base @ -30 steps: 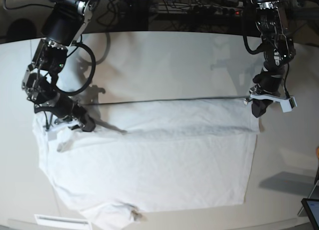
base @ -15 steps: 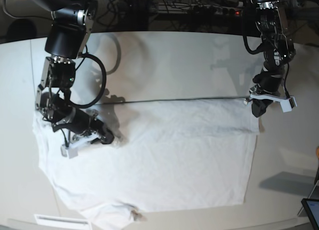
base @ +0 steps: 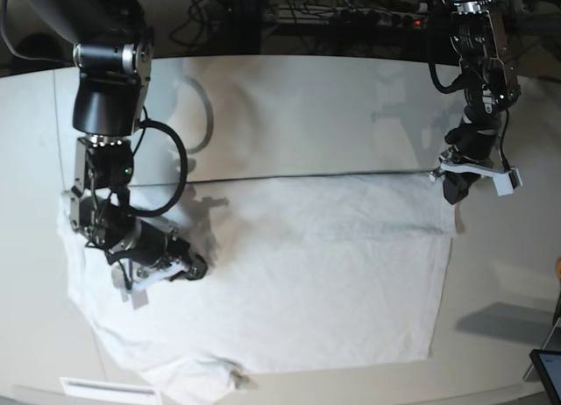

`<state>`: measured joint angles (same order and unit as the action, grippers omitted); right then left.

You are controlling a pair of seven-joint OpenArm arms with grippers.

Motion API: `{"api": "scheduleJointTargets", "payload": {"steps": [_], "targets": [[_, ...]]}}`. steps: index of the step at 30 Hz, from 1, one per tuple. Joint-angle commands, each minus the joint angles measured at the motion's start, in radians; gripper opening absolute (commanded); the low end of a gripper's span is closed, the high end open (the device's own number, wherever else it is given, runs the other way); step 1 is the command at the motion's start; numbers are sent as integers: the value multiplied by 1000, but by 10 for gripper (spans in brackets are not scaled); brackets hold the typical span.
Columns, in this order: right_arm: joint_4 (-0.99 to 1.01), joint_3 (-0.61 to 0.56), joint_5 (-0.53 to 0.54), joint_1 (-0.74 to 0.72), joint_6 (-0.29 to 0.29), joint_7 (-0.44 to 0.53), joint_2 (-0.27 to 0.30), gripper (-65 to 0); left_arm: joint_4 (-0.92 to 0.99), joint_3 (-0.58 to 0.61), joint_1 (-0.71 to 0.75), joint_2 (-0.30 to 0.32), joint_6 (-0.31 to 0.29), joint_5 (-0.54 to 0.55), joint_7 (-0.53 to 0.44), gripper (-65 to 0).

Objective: Fold the T-shirt properly
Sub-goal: 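Drag the sleeve inward over the shirt body with the right gripper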

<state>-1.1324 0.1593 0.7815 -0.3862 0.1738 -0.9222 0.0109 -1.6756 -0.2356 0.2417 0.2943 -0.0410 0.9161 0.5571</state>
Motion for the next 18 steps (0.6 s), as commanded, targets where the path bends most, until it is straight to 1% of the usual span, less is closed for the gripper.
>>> {"api": "scheduleJointTargets", "payload": {"steps": [1,7,13,16,18], "targets": [[-7,0,17,-36,11,22,2,-647,-16,-8,-5,18,-7,7,-21,-650],[42,-16,16,-63,11,28,19,-647,-16,-8,8,18,-7,7,-21,-650],[41,-117,16,-66,11,36,24,-647,-16,-8,9,18,-7,7,-21,-650],[42,-178,16,-67,11,79,25,-647,-18,-8,9,18,-7,7,-21,-650],[44,-223,17,-67,11,99,41,-647,-18,-8,9,18,-7,7,-21,-650]]}}
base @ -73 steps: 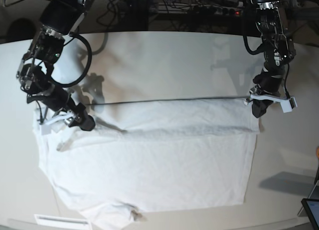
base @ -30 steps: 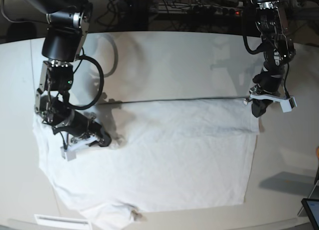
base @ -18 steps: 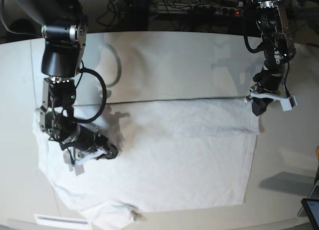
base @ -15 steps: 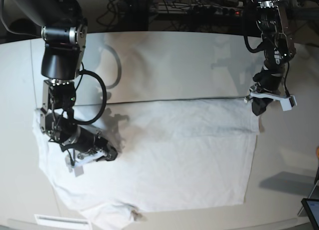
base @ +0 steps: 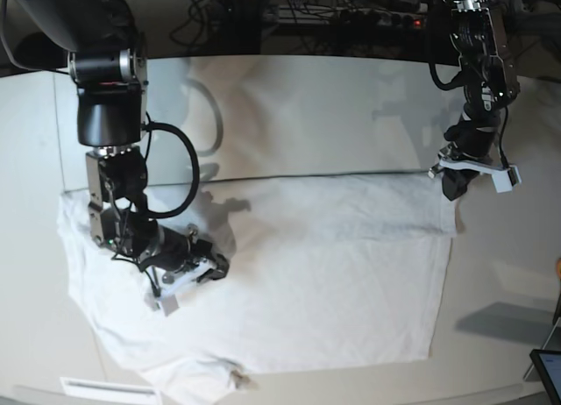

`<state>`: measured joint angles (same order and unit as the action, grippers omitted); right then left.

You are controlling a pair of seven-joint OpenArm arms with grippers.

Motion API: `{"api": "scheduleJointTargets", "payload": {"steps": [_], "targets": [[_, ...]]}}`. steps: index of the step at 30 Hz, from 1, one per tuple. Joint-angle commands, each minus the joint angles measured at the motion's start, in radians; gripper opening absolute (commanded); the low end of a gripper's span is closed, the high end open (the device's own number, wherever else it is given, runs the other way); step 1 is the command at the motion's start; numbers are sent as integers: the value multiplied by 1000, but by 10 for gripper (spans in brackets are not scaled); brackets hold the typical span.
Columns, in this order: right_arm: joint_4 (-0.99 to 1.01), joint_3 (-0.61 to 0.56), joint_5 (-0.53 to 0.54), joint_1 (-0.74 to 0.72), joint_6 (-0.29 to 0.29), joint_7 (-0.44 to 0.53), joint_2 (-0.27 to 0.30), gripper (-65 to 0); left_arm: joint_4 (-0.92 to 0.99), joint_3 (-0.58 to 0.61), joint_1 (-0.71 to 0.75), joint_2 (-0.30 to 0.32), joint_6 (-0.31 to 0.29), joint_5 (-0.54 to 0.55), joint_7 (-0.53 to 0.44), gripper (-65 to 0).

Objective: Fold the T-shirt properly
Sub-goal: 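Drag the sleeve inward over the shirt body with the right gripper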

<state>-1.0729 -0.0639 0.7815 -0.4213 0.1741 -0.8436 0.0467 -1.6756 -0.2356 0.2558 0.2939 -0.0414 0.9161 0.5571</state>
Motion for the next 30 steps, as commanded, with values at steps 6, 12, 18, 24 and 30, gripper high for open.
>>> {"api": "scheduleJointTargets", "payload": {"steps": [6,12,18,24,30], "targets": [[-14,-37,17,-32,9,48,11,-643,-18,-8,-5,18,-7,7,-21,-650],[-16,-44,17,-41,11,48,12,-640,-18,-8,-5,18,-7,7,-21,-650],[-25,-40,17,-44,11,47,12,-541,-19,-8,-6,18,-10,7,-21,-648],[-148,-37,20,-24,37,63,48,-325,-22,-8,-13,18,-10,7,-21,-645],[-376,-37,17,101,66,295,166,-402,-24,-6,-36,18,-12,7,-21,-502]]}}
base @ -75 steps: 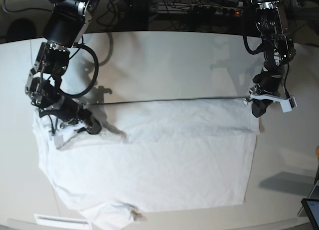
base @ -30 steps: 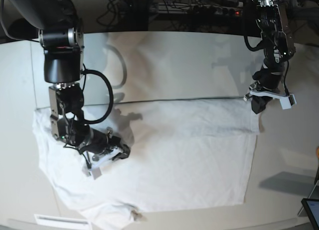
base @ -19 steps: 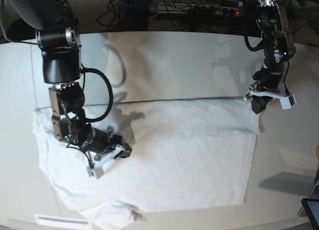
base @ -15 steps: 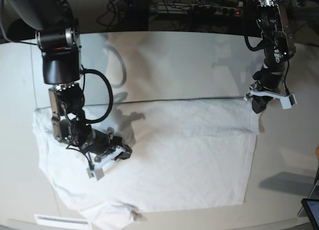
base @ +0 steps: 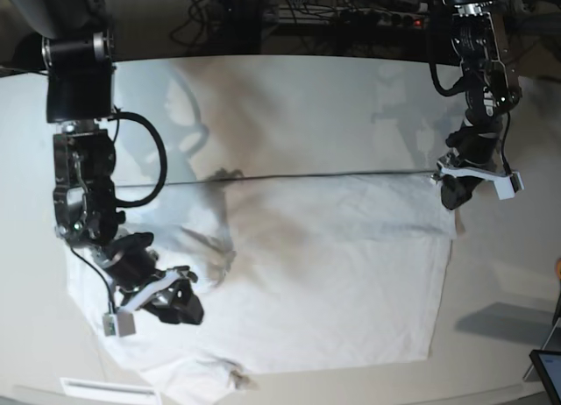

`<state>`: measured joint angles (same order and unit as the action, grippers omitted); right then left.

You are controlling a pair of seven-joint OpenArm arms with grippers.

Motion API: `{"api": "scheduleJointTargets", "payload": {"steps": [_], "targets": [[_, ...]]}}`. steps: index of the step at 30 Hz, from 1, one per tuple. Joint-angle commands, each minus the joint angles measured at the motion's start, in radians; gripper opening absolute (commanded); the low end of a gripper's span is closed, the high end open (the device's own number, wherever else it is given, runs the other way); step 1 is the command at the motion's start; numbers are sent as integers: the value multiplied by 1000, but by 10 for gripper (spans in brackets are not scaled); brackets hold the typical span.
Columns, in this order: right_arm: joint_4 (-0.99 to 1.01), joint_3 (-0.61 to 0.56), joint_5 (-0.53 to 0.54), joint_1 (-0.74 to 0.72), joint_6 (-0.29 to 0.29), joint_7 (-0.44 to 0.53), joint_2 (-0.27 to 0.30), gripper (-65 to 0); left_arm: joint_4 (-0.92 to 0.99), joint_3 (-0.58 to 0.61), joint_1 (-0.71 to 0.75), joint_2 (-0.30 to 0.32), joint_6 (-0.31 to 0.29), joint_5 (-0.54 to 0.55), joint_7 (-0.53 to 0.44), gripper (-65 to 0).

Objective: Fold the T-shirt properly
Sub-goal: 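Drag the sleeve inward over the shirt body with the right gripper, then raise both grippers and grasp the folded edge of the shirt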

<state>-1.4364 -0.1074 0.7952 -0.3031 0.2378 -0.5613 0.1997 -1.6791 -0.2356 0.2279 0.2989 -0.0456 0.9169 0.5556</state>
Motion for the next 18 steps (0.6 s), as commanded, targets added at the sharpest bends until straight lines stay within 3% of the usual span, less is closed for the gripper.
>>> {"api": "scheduleJointTargets", "payload": {"steps": [1,3,5,9,13,16,18], "targets": [[-30,2,3,15,2,28,40,-416,-20,-6,-15,18,-7,6,-21,-470],[-39,5,2,72,1,33,73,-428,-19,-6,-26,39,-9,-14,-21,-423],[-40,8,-24,129,-15,37,94,-429,-22,-5,-29,50,-9,-115,-22,-391],[-111,5,-214,264,-73,152,114,-425,-43,32,-57,30,-9,-424,-58,-359],[-186,8,-397,373,-85,277,109,-425,-33,124,-54,-8,-9,-694,-188,-356],[-188,13,-480,414,-119,360,76,-425,12,169,-52,-50,-9,-793,-306,-358],[-183,47,-506,428,-147,366,62,-425,46,173,-57,-71,-9,-789,-331,-358]]}}
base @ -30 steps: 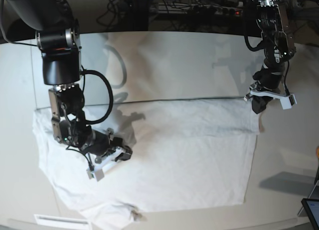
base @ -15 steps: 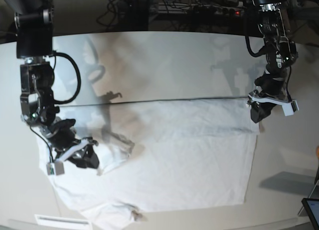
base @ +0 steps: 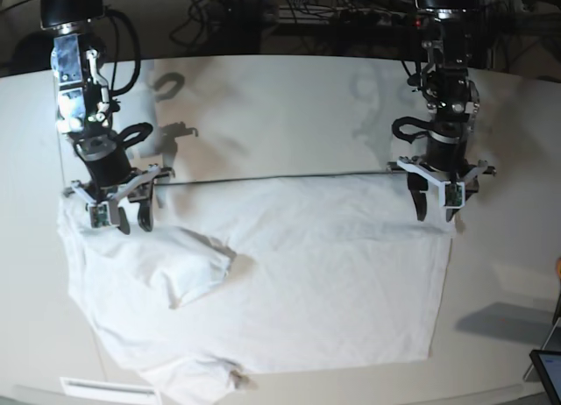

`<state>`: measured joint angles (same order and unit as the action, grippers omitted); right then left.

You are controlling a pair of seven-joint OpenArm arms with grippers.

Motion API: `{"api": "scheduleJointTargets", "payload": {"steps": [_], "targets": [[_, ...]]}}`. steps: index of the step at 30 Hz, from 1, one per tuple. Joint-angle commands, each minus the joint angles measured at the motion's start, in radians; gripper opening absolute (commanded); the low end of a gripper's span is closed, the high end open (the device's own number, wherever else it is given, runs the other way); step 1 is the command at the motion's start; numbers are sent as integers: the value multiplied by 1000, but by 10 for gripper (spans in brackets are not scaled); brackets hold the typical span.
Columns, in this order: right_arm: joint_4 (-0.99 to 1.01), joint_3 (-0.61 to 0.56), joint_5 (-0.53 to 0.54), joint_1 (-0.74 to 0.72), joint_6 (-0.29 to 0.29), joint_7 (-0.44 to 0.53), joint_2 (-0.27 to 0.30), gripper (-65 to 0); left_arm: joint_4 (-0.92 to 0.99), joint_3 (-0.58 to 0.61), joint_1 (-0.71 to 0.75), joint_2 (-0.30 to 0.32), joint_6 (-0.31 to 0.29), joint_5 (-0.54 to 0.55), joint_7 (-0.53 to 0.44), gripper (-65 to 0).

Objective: Fold the T-shirt properly
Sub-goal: 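Raise both grippers and grasp the folded edge of the shirt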

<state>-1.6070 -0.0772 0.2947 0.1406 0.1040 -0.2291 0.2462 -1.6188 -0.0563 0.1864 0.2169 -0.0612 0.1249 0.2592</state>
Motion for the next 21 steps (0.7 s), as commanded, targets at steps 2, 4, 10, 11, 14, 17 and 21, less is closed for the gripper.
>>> {"api": "scheduleJointTargets", "payload": {"steps": [2,4,10,11,14,17,21], "targets": [[1,46,-5,-12,-17,32,2,-425,16,-9,-24,2,7,34,-28,-358],[1,81,-5,-3,-17,32,-8,-425,33,-6,-26,6,7,78,-28,-359],[23,127,-5,4,-17,30,-5,-425,47,-14,-29,11,7,138,-22,-359],[30,127,-5,3,-17,30,-3,-425,48,-10,-31,11,7,143,-22,-359],[64,121,-5,-9,-17,30,-6,-425,50,-6,-31,5,7,143,-22,-359],[107,121,-5,-28,-16,30,-11,-425,50,-12,-31,3,7,144,-22,-358],[121,119,-5,-54,-2,30,-11,-425,50,-15,-43,8,7,172,-7,-354]]}}
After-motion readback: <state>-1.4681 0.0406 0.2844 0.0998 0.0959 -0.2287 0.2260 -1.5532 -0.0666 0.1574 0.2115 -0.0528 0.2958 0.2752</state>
